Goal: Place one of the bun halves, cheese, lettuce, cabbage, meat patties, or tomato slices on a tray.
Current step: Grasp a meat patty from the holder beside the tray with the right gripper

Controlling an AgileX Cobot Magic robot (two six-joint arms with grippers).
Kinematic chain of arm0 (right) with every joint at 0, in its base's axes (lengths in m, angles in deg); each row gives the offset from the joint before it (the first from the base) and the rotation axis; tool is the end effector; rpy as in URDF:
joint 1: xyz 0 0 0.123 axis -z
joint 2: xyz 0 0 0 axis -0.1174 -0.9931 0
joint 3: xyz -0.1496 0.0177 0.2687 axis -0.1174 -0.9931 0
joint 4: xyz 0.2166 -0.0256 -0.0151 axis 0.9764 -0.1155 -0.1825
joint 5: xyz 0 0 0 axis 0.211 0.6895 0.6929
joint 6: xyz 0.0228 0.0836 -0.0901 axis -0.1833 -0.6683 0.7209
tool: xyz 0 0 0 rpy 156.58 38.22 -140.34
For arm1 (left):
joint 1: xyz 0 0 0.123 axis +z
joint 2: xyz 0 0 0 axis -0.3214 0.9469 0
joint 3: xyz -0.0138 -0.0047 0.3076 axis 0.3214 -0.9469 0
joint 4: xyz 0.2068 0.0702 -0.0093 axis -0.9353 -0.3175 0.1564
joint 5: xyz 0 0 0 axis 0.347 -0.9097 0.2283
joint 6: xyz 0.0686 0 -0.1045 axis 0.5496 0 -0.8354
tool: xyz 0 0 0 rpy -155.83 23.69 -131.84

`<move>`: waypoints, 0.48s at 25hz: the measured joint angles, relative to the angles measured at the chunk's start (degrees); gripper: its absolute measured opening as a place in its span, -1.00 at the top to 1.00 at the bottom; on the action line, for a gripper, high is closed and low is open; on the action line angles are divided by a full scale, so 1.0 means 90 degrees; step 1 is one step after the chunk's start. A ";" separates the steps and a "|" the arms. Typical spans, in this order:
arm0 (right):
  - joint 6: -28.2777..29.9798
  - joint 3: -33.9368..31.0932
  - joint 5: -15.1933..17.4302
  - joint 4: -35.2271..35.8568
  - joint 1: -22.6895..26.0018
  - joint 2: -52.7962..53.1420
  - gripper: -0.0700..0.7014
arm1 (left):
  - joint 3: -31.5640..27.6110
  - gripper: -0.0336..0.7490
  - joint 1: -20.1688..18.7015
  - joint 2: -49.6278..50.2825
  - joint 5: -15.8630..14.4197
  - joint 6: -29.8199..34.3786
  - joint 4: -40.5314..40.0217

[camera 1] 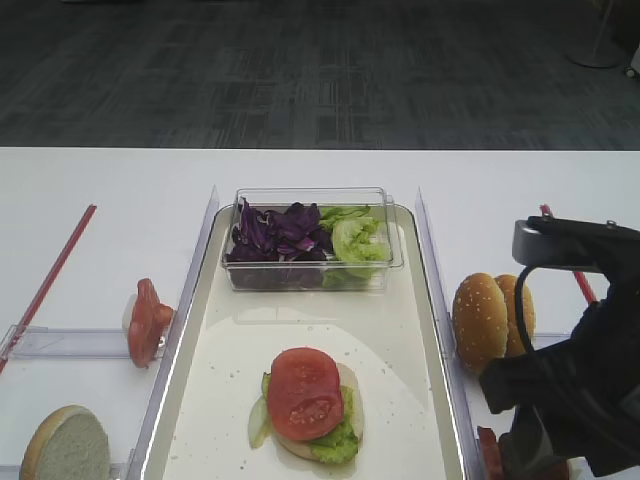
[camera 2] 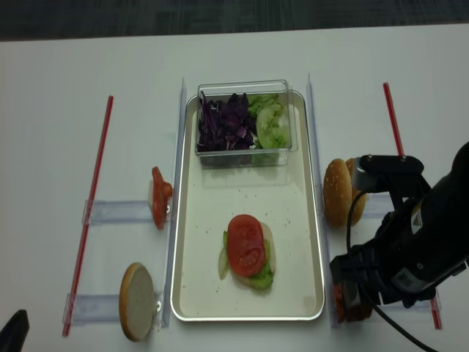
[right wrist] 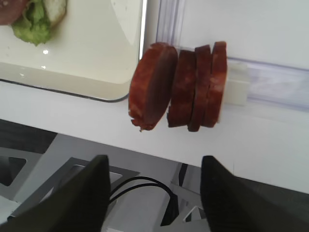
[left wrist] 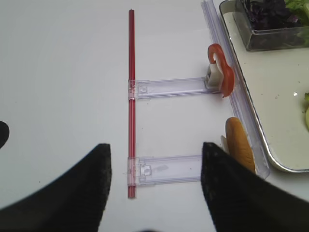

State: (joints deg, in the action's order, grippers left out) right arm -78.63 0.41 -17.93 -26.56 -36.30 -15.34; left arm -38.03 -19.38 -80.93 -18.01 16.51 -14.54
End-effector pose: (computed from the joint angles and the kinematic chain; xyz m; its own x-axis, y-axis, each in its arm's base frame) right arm 0.1121 0.1021 0.2317 -0.9935 -0.1135 -0.0087 -0.1111 0.9494 0.2938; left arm -0.0361 0.0028 0.2290 -0.5583 -0.0205 -0.8294 -0.0197 0.9997 -0.0115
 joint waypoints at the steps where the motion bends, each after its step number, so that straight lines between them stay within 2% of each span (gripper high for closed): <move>1: 0.0000 0.0000 -0.0036 0.0017 0.0000 -0.0038 -0.34 | 0.0000 -0.06 0.0000 0.0000 0.0000 -0.0003 0.0000; 12: 0.0132 0.0000 -0.0375 0.0218 0.0000 -0.0331 -0.30 | 0.0000 -0.06 0.0000 0.0000 0.0000 -0.0003 0.0000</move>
State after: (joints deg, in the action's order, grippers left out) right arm -77.44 0.41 -21.30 -24.60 -36.30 -18.32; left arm -38.03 -19.38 -80.93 -18.01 16.49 -14.54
